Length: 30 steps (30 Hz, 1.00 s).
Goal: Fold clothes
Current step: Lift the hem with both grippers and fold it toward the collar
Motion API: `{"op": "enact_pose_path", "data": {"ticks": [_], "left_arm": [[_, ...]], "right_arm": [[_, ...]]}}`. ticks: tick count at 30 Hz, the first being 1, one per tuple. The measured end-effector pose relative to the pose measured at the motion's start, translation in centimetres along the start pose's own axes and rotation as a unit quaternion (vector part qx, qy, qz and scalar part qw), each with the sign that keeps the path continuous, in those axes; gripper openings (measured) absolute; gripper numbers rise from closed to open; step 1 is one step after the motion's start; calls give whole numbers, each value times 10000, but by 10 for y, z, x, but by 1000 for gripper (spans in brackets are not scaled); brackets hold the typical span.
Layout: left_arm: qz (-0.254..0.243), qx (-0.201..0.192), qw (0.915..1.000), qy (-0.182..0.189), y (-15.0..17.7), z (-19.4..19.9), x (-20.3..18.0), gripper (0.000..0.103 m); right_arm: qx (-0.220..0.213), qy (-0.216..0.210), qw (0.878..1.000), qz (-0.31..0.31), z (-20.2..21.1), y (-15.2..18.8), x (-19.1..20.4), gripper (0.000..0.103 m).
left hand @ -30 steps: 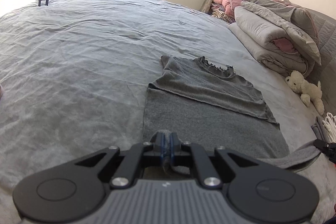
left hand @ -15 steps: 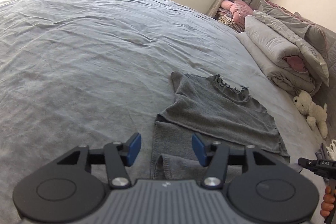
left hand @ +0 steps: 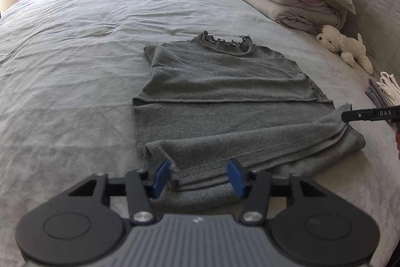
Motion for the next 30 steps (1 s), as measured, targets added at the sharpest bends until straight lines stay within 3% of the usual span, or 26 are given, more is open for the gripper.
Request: {"op": "enact_pose_path", "data": {"ticks": [1,2,10,13,16,18,20,23,26,30], "left_arm": [[59,25,10000,-68,0,-4,2,0],[164,38,9998,-91,-1,-6,5,0],[1180,-469,9919,-32,-28,4,33,0],[1148,-499,9921,-63,-31,3,36,0],[922,-493,9945,28,-28,10,32,12],[693,-532,9961,144,-26,19,29,40],[361,-577,9974,240,-25,26,23,52],[-705,-505,9962,39,-14,32,7,52],[-1768,-362,9835,-110,1,29,-10,53],[-2571,-290,9656,-271,10,23,-19,56]], "right_arm": [[-44,71,10000,-12,-2,-1,0,14],[-87,143,9999,-23,-3,-2,0,9],[-865,170,9948,-509,9,-33,-6,7],[-880,342,9914,-907,-5,-39,-18,7],[-684,246,9881,-1356,-15,-35,-31,8],[-596,144,9865,-1522,-16,-32,-35,8],[-609,72,9868,-1502,-11,-33,-34,8],[-670,14,9879,-1401,-5,-34,-29,8],[-661,26,9887,-1342,-4,-34,-28,8],[-671,63,9900,-1242,-2,-33,-26,8]]}}
Point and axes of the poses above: each gripper's, at about its wrist camera, not at the fingertips, and z roughly against the way its jaws point, x to its left, y to its underside, the point moved 10 cm from there along -z, roughly the way its jaws point, and after that the axes turned 3 degrees about y, right-handed, at the moved point
